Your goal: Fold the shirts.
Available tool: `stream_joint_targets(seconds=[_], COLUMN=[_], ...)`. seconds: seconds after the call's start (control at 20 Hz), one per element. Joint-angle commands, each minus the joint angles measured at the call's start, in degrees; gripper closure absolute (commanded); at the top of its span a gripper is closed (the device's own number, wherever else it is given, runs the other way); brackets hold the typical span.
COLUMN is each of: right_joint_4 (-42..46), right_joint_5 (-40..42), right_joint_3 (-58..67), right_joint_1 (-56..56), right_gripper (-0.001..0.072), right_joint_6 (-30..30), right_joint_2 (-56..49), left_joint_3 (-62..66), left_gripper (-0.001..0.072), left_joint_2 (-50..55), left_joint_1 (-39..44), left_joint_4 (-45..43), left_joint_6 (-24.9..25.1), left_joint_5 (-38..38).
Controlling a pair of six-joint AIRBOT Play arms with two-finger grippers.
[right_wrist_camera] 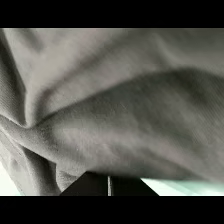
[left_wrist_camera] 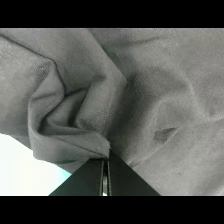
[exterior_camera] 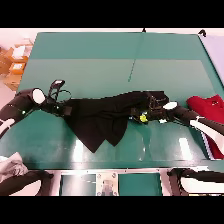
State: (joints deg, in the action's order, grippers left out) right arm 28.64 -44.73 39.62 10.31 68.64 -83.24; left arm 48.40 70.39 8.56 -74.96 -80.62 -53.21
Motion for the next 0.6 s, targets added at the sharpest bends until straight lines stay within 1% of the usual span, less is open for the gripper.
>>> stream_joint_targets(seconds=[0.0,0.1,0.15,0.2,0.25,0.4,0.5,0.55], right_joint_4=[-0.55,-0.52,-0.44,0.57,3.10,15.82,22.18,23.52], right_joint_5=[-3.54,-7.41,-9.68,-11.50,-13.49,-20.74,-22.27,-22.58], right_joint_3=[5.20,8.35,9.31,9.57,9.55,9.33,9.27,9.14], right_joint_1=[-2.03,-5.25,-7.06,-8.63,-10.27,-14.71,-16.13,-16.46], right_gripper=[0.0699,0.0699,0.0699,0.0700,0.0700,0.0699,0.0700,0.0700], right_joint_6=[-1.22,-1.16,-0.70,0.11,1.05,6.03,8.41,8.79], right_joint_2=[0.94,4.09,5.79,7.41,9.01,13.09,14.88,15.08], left_joint_3=[2.58,5.27,6.49,7.61,8.63,12.48,13.25,13.22], left_gripper=[0.0685,0.0685,0.0649,0.0305,0.0171,0.0173,0.0174,0.0174], left_joint_2=[-0.09,-0.07,-0.07,-0.09,-0.07,-0.09,-0.07,0.11], left_joint_1=[-0.04,-0.04,-0.04,-0.04,-0.17,-0.68,-4.33,-7.23], left_joint_4=[-2.54,-4.26,-4.79,-5.66,-6.23,-10.88,-11.04,-9.81], left_joint_6=[0.13,0.11,0.11,0.11,0.15,0.70,-0.02,-0.04], left_joint_5=[-1.70,-4.28,-6.51,-9.18,-11.56,-17.27,-16.83,-16.74])
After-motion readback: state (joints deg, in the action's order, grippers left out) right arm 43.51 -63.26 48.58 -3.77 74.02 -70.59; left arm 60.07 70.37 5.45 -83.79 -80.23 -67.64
